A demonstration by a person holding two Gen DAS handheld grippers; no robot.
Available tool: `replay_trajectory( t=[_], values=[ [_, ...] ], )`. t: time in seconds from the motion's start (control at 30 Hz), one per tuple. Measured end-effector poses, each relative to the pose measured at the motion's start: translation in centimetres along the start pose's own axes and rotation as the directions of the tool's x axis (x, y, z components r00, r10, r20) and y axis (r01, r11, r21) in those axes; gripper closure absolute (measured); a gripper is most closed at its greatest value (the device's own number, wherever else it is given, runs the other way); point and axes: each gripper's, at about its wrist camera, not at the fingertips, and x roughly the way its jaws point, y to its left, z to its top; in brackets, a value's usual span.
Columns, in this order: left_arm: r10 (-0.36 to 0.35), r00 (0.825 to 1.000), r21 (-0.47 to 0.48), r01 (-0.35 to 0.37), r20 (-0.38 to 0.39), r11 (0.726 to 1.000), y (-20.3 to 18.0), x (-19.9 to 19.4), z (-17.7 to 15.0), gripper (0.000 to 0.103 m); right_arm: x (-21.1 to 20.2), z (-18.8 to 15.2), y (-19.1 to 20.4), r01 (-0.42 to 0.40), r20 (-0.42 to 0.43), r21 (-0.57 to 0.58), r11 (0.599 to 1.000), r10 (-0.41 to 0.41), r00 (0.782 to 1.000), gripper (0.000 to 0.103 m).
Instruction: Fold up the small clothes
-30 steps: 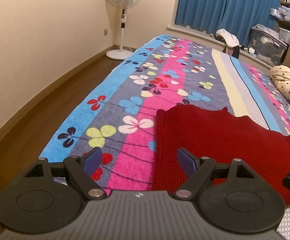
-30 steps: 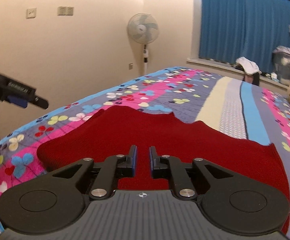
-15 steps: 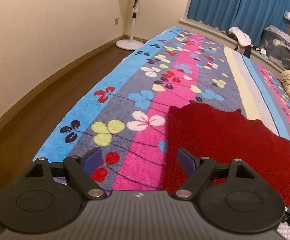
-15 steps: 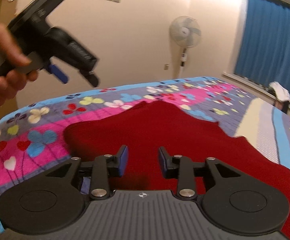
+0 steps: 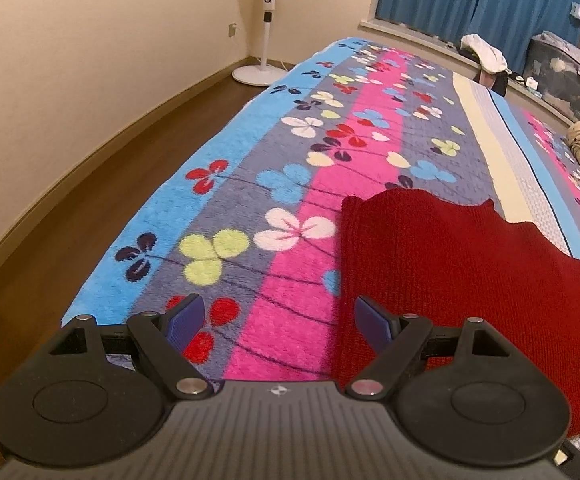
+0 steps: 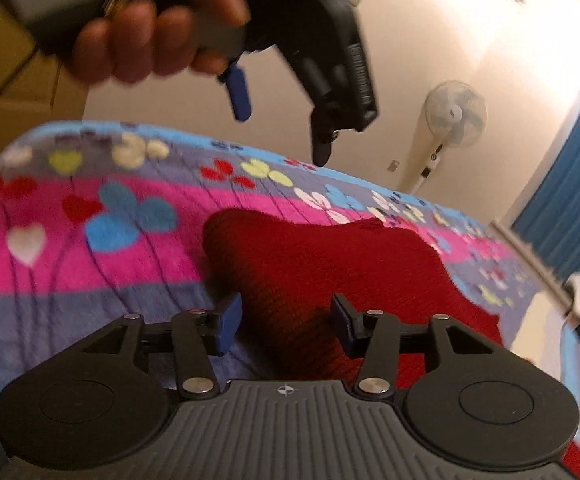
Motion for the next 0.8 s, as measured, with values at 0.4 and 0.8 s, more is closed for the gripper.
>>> replay_trajectory(
  t=[0.4,0.8],
  values=[
    [0.002,1.000,0.021,-0.002,-0.020,1.000,-0.7,0.5,-0.1,0.017,1.2,0.3,1.0,0.031,-0.007,-0.083,0.996,-0.031,0.999,0.049],
    [-0.021,0.999,0.009,0.021,-0.045,1.000,-0.9,1.2,-0.1,0.017,1.3,0.9,0.6,0.031,0.004,-0.087,0.996,-0.031,1.000,0.070]
  ],
)
